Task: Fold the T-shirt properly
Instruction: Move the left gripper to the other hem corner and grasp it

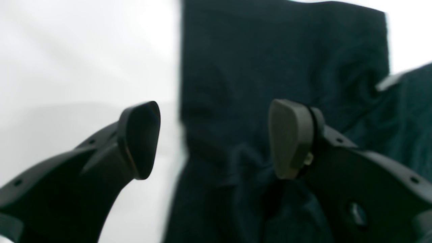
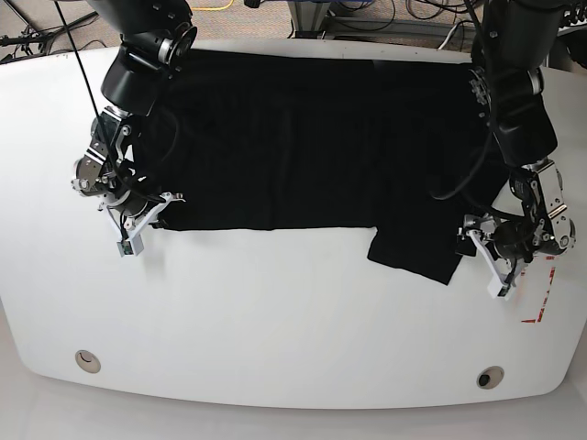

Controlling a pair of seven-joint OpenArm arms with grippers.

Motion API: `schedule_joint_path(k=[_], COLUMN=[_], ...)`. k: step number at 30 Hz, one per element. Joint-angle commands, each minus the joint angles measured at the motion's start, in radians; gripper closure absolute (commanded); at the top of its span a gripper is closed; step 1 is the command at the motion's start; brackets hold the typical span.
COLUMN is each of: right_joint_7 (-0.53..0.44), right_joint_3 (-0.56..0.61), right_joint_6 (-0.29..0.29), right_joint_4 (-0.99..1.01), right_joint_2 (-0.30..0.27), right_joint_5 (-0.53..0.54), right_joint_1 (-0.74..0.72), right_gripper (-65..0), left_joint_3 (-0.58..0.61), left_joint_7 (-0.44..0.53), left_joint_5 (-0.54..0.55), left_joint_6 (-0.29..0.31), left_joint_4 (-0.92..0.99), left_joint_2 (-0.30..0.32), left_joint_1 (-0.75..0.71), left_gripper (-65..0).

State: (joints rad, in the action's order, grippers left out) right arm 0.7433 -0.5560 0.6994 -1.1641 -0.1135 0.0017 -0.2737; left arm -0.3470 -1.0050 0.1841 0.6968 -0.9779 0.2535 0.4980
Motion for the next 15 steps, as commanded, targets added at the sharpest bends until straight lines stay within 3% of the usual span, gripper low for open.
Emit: schedule_joint_path(k=[1,4,15], right_joint_7=[0.034,0.034,0.034], right_joint_3=[0.001,0.001,0.001], right_joint_6=[-0.001,-0.001,-0.001], right_joint_4=[-0.006,-0.007,-0.007], right_joint_2=[-0.007,-0.007,-0.007], right_joint_5=[-0.024,-0.024,-0.024], right_joint_1=[-0.008,-0.008,0.003], right_gripper=[-0.8,-0.8,-0.8], left_joint_3=[0.018,0.047,0.058], left_joint_7=[0.036,0.041,0.042], left_joint_5=[0.015,0.021,0.024], left_joint_6=[0.001,0.001,0.001], left_joint_4=[-0.014,-0.009,0.047], left_joint_2=[0.014,0.042,0.022], left_joint_1=[0.028,0.006,-0.012], left_gripper=[-46.9,-46.9,-46.9])
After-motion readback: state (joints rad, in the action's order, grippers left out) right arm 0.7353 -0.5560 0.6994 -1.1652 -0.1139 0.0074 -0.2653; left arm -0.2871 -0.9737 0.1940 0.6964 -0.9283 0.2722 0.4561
